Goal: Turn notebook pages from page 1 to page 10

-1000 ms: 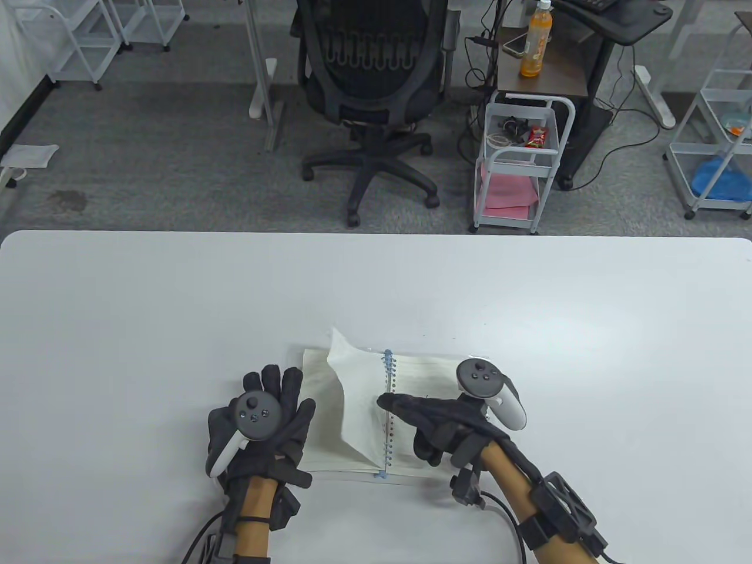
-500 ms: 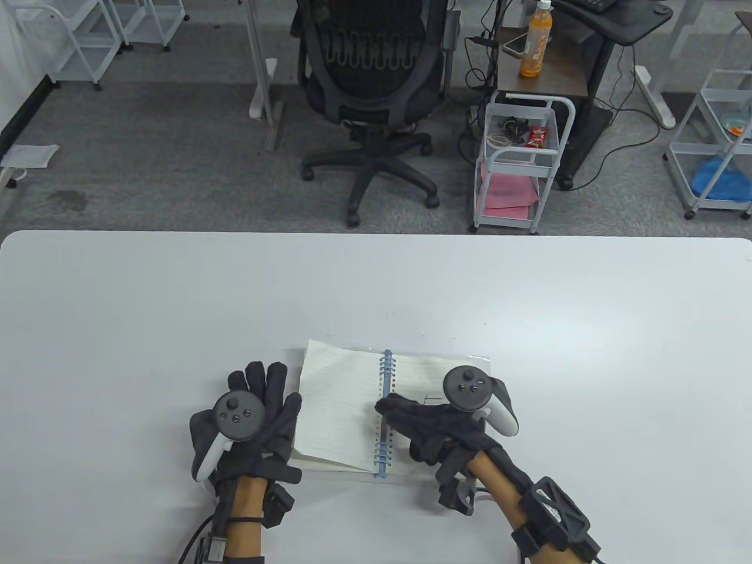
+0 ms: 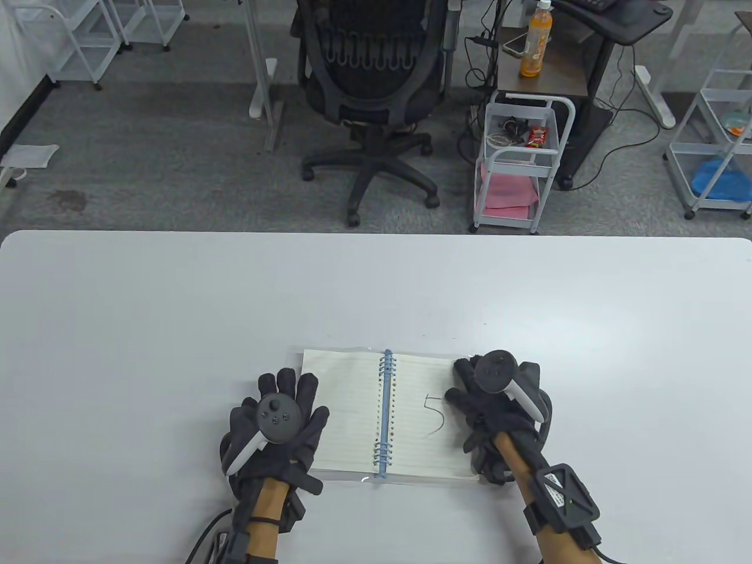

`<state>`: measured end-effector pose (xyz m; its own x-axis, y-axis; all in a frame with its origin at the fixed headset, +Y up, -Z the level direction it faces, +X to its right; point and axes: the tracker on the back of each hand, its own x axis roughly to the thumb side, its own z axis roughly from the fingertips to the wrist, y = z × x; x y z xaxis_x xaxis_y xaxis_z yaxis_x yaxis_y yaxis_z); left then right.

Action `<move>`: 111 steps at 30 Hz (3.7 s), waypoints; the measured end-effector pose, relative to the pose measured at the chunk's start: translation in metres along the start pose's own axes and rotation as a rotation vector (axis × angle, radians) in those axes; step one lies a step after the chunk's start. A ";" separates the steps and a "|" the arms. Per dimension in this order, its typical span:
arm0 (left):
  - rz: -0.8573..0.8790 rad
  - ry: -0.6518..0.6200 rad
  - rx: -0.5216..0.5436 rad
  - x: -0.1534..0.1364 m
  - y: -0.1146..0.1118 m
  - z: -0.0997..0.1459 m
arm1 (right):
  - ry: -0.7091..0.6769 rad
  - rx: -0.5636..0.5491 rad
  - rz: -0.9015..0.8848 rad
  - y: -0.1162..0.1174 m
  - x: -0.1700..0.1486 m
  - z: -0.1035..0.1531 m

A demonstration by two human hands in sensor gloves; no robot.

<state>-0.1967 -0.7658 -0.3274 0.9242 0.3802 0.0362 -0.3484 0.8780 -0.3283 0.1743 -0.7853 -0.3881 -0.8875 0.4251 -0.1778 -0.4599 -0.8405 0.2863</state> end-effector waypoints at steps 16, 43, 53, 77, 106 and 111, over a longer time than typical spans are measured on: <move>0.003 -0.010 0.004 0.002 0.001 0.000 | -0.069 -0.050 -0.075 -0.012 0.010 0.012; 0.190 0.018 0.125 -0.025 0.031 0.018 | -0.509 0.368 -0.216 0.052 0.095 0.060; 0.123 0.003 0.079 -0.014 0.021 0.011 | -0.205 0.079 -0.054 0.006 0.031 0.022; 0.096 0.007 0.031 -0.009 0.014 0.008 | -0.008 -0.054 0.041 -0.005 0.000 0.002; 0.192 0.036 0.121 -0.026 0.032 0.018 | -0.494 0.450 -0.202 0.057 0.091 0.050; 0.200 0.033 0.114 -0.026 0.031 0.017 | -0.521 0.412 -0.150 0.054 0.092 0.051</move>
<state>-0.2342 -0.7438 -0.3221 0.8392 0.5415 -0.0508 -0.5385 0.8142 -0.2169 0.0663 -0.7745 -0.3412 -0.6630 0.7203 0.2038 -0.4606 -0.6072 0.6475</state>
